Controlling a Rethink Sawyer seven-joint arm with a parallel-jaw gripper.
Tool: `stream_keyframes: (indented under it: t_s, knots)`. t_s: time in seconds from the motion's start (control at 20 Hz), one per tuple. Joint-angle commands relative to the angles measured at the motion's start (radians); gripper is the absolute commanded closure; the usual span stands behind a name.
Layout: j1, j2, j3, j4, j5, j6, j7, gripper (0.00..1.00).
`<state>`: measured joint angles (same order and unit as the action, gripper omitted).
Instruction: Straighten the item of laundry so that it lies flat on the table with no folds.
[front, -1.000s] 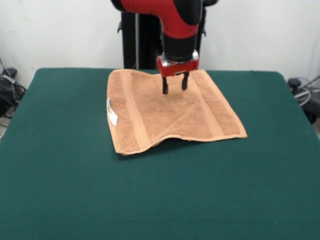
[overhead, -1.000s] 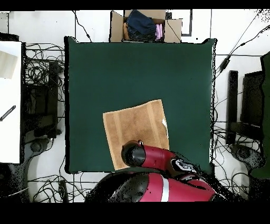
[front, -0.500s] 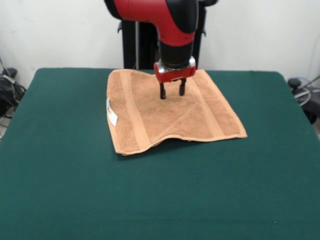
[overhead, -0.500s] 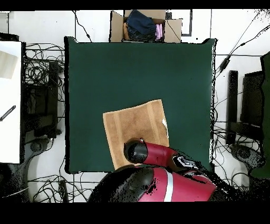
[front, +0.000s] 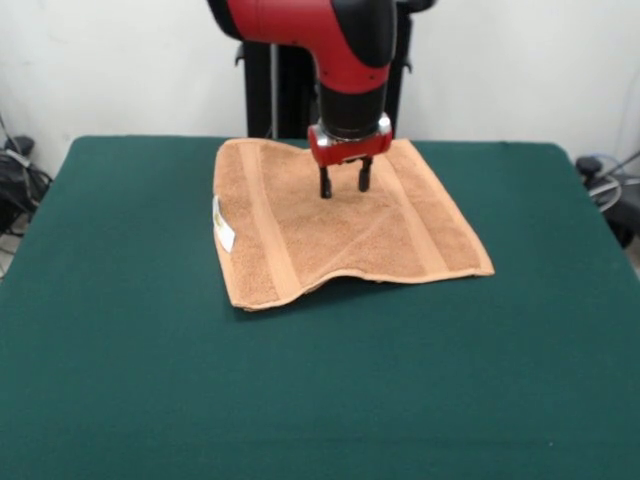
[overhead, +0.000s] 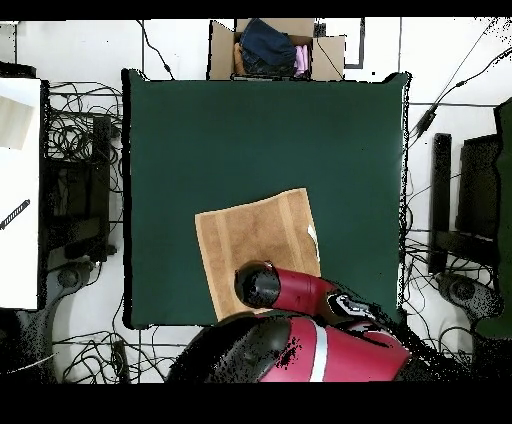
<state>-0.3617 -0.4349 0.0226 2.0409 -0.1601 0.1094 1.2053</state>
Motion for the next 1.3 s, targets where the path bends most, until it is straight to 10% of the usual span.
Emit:
stream_keyframes:
  t_s: [0.05,1.3]
  knots:
    - [0.045,0.061,-0.003,-0.186,0.060,0.040,0.188,0.00]
    - [0.097,0.036,-0.026,-0.312,0.066,0.274,0.198,0.00]
